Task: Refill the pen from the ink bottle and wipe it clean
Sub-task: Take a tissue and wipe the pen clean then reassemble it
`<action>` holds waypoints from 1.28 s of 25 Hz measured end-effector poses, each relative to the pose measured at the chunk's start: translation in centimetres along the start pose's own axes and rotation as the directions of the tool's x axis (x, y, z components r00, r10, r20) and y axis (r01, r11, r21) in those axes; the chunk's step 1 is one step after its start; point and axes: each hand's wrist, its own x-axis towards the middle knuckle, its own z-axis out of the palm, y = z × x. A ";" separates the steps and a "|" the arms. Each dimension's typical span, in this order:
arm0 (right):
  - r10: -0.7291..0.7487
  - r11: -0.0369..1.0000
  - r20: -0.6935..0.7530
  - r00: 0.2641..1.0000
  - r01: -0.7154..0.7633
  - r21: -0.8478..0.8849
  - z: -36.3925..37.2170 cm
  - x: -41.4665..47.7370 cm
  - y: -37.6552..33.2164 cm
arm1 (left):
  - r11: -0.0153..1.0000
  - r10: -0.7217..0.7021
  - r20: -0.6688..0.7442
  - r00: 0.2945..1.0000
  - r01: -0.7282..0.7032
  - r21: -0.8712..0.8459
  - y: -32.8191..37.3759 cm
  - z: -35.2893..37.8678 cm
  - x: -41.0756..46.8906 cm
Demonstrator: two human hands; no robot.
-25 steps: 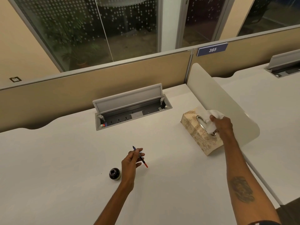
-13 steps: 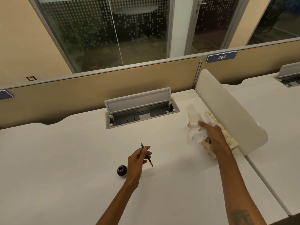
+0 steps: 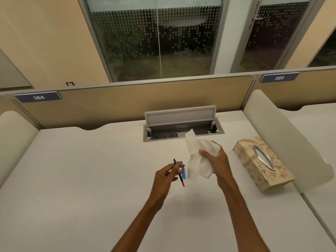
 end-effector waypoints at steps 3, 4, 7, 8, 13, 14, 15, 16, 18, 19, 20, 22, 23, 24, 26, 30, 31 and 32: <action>0.057 0.993 0.076 0.995 -0.064 0.095 3.2 -1.3 -0.2 | 0.999 -0.019 0.007 1.000 0.019 -0.048 0.9 -1.3 -0.3; 0.053 0.995 0.098 0.994 -0.061 0.080 4.2 -1.6 -0.2 | 0.998 -0.019 0.002 1.000 0.019 -0.066 1.1 -1.8 -0.4; 0.049 0.996 0.170 0.984 -0.061 0.065 6.3 -2.5 -0.3 | 0.996 -0.013 -0.054 0.998 0.008 -0.091 1.3 -3.5 -0.6; 0.050 0.994 0.197 0.979 -0.068 0.084 6.6 -2.8 -0.4 | 0.995 -0.014 -0.080 0.997 0.006 -0.097 1.3 -4.1 -0.6; -0.105 0.987 -0.032 0.994 0.100 -0.129 6.1 -4.2 -2.3 | 0.990 -0.011 -0.157 0.988 -0.011 -0.138 1.1 -6.9 -0.4; -0.243 0.949 -0.160 0.957 0.199 -0.245 5.9 -4.6 -2.7 | 0.991 0.002 -0.163 0.987 -0.025 -0.135 1.1 -7.3 -0.3; -0.385 0.892 -0.236 0.892 0.295 -0.341 5.8 -5.1 -2.9 | 0.991 0.014 -0.167 0.986 -0.037 -0.131 1.1 -7.6 -0.3; -0.495 0.831 -0.224 0.839 0.383 -0.403 5.8 -5.4 -3.1 | 0.991 0.023 -0.168 0.985 -0.044 -0.127 1.1 -7.8 -0.2; -0.550 0.729 0.039 0.834 0.503 -0.464 6.3 -5.5 -3.3 | 0.992 0.034 -0.161 0.986 -0.052 -0.111 1.3 -8.0 -0.2; -0.483 0.692 0.204 0.851 0.514 -0.507 6.8 -5.4 -3.2 | 0.994 0.041 -0.151 0.988 -0.056 -0.097 1.4 -8.0 -0.2; -0.386 0.652 0.334 0.860 0.510 -0.561 7.4 -5.1 -3.1 | 0.995 0.048 -0.138 0.989 -0.059 -0.082 1.5 -8.0 -0.2; -0.246 0.575 0.467 0.850 0.515 -0.635 8.5 -4.2 -2.6 | 0.997 0.056 -0.114 0.992 -0.062 -0.050 1.7 -8.0 -0.1; -0.213 0.564 0.489 0.846 0.515 -0.646 8.9 -3.8 -2.3 | 0.998 0.056 -0.107 0.993 -0.061 -0.035 1.8 -8.0 -0.1; -0.198 0.585 0.490 0.849 0.504 -0.636 9.1 -3.4 -2.0 | 0.998 0.056 -0.107 0.993 -0.058 -0.022 2.0 -8.1 -0.1; -0.222 0.632 0.461 0.859 0.487 -0.602 9.3 -2.9 -1.4 | 0.997 0.068 -0.115 0.991 -0.070 -0.012 2.1 -8.4 0.0; -0.324 0.658 0.341 0.883 0.469 -0.589 9.5 -2.7 -0.8 | 0.997 0.080 -0.130 0.988 -0.079 0.010 2.6 -8.6 0.5; -0.324 0.694 0.307 0.895 0.445 -0.565 9.6 -2.7 -0.8 | 0.996 0.085 -0.132 0.988 -0.081 0.034 2.8 -8.6 0.6; -0.308 0.739 0.273 0.911 0.410 -0.534 9.6 -2.7 -0.9 | 0.993 0.102 -0.146 0.984 -0.091 0.078 2.9 -8.6 0.6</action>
